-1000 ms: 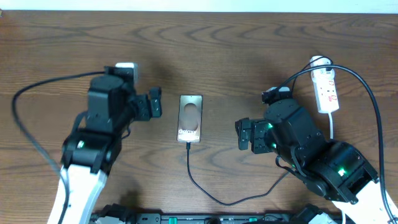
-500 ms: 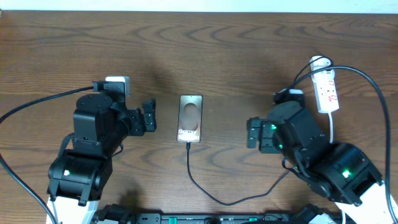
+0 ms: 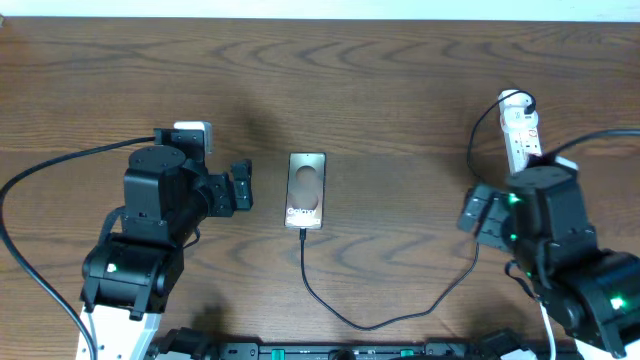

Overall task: Plug charger to phone and switch on socket
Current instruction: 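Move the right gripper toward the white power strip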

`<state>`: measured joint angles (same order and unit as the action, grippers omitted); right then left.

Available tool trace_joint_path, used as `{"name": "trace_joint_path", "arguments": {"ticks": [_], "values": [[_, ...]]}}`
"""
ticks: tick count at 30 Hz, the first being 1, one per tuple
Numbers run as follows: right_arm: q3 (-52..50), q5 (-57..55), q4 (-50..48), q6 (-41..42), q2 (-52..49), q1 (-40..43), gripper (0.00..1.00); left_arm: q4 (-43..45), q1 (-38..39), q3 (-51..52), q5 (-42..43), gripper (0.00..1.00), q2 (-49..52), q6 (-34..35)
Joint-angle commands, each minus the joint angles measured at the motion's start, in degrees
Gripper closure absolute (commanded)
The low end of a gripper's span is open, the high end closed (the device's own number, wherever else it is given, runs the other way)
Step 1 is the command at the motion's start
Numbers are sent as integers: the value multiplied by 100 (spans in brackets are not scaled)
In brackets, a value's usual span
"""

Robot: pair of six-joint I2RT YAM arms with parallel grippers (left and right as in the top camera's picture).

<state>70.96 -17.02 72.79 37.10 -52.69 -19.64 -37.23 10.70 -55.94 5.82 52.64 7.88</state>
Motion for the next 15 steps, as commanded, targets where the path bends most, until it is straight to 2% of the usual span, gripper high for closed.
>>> {"name": "trace_joint_path", "arguments": {"ticks": [1,7,15], "values": [[107,-105,72,105,116,376,1,-31,-17,-17,-52,1,63,33],[256,-44,374,101,149,807,1,-28,-17,-17,-52,1,166,33],[592,-44,802,101,149,931,1,-50,-17,-17,-50,1,341,35]]}}
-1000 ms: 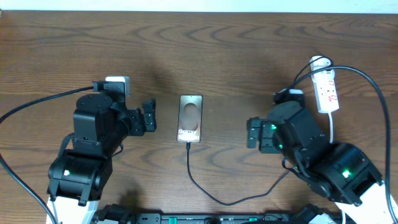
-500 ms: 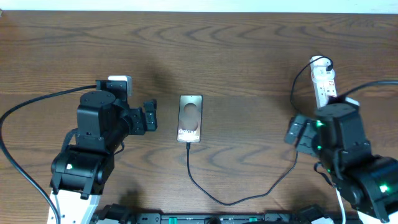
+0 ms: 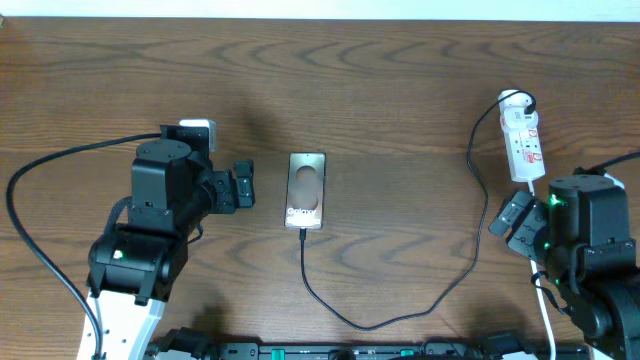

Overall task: Plug charger to phone and switch on socket
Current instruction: 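Move the right gripper toward the white power strip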

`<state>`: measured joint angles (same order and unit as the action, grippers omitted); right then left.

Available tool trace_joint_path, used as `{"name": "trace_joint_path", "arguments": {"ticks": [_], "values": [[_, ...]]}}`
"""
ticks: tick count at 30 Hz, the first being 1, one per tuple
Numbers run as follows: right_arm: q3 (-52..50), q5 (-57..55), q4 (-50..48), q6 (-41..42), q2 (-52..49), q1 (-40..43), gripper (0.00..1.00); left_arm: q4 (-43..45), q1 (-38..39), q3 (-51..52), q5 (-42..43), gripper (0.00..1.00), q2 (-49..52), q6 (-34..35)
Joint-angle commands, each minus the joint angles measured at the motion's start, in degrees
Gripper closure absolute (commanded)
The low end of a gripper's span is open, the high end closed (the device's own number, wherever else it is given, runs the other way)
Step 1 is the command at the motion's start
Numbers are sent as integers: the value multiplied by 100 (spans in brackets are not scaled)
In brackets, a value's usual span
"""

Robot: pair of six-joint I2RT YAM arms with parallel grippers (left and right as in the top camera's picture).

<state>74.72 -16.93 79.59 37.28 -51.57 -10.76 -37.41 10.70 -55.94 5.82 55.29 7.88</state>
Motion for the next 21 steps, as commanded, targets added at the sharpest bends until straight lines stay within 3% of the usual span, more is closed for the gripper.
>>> {"name": "trace_joint_path", "arguments": {"ticks": [1,21], "values": [[236,-52,179,83,37,44,1,-33,-17,-17,-52,1,96,33],[706,-352,1554,422,44,46,1,-33,-17,-17,-52,1,431,33]]}}
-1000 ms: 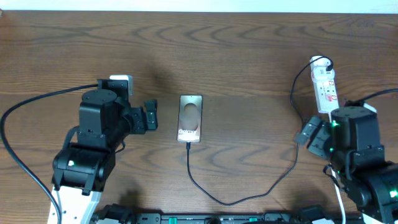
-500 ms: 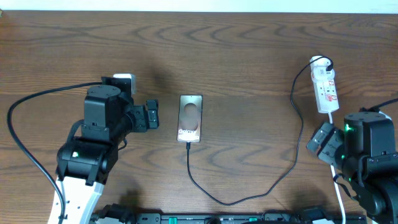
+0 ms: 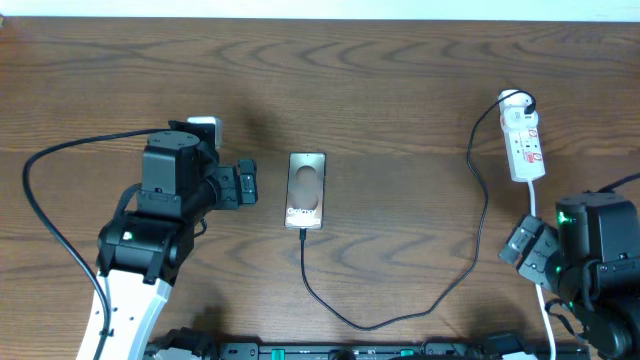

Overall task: Plug charger to phone and switch on socket
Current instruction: 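Move the right gripper toward the white power strip, then press the power strip's orange switch down with the right gripper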

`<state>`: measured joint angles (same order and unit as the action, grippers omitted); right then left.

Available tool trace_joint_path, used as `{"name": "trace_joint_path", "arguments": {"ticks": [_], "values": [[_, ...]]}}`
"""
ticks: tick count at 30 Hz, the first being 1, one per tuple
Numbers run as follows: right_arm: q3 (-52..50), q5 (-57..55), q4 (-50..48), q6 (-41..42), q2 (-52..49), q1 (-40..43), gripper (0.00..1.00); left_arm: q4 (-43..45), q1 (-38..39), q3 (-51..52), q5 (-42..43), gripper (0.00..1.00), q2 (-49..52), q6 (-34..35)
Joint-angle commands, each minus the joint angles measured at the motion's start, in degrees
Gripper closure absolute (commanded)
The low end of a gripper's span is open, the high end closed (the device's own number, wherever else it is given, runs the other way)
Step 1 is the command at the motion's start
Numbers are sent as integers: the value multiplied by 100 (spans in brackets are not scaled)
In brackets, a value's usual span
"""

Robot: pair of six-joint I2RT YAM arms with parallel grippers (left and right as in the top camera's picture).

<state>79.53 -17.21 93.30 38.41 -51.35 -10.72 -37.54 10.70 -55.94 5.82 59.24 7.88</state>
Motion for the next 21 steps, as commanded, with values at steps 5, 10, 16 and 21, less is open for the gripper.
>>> {"name": "trace_joint_path", "arguments": {"ticks": [5,10,16,21], "values": [[533,-879,382,400,85,39,1,-20,-17,-15,-52,1,35,33],[887,-1847,-599,483,229,39,1,-20,-17,-17,-52,1,35,33],[966,-1886,-2614,505,317,39,1,-20,-17,-17,-52,1,35,33],[964,-1891,-3134,356,184,39,1,-20,-17,-17,-52,1,35,33]]}}
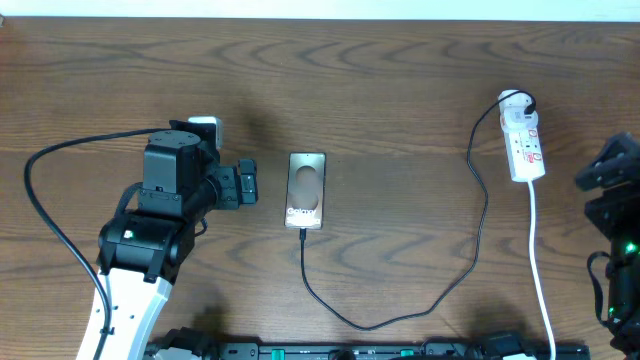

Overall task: Plug charger to phone and switch on socket
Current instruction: 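Press the power strip's orange switch down with the right gripper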

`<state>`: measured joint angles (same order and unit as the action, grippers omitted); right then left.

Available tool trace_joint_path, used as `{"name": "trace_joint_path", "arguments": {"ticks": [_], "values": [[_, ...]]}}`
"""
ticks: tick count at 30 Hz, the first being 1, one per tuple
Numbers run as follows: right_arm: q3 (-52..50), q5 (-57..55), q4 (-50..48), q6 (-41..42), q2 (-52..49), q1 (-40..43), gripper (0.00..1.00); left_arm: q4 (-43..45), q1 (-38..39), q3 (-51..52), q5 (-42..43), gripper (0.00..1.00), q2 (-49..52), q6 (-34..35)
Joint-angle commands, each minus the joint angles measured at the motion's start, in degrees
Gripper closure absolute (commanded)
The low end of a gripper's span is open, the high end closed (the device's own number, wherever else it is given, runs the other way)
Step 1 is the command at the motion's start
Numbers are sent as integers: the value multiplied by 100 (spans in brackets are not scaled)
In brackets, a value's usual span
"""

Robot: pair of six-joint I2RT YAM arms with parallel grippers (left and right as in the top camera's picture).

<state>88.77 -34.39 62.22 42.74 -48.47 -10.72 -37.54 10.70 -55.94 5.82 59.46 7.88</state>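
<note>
The phone (306, 189) lies flat at the table's middle, with the black charger cable (372, 324) plugged into its near end. From there the cable loops right and up to the plug (516, 100) at the far end of the white socket strip (524, 145). My left gripper (244, 185) hovers just left of the phone, apart from it, fingers close together and holding nothing. My right gripper (602, 168) is a dark shape at the right edge, to the right of the strip and clear of it. Its jaws cannot be made out.
The strip's white lead (541, 270) runs toward the table's near edge. The left arm's black cable (45, 170) arcs over the left side. The table's far edge (320, 20) crosses the top of the view.
The right arm has moved from the near right, below the strip, to the right edge level with the strip. The left arm, the phone and the cable are unchanged.
The right gripper first stood just below the strip's near end, with the charger plugged into the phone. It then stood farther toward the near right corner at each moment, and is now at the right edge. The left gripper has stayed beside the phone, edging slightly away from me.
</note>
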Motion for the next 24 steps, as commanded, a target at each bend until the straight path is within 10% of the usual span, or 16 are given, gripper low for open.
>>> {"name": "trace_joint_path", "arguments": {"ticks": [1,7,18,24], "values": [[37,-173,11,-157,-151,39,1,-20,-17,-17,-52,2,13,33],[35,-299,188,-234,-564,42,8,-20,-17,-17,-52,1,13,33],[35,-188,542,402,-1681,186,96,-20,-17,-17,-52,1,13,33],[35,822,560,404,-2190,997,99,-20,-17,-17,-52,1,13,33]]}}
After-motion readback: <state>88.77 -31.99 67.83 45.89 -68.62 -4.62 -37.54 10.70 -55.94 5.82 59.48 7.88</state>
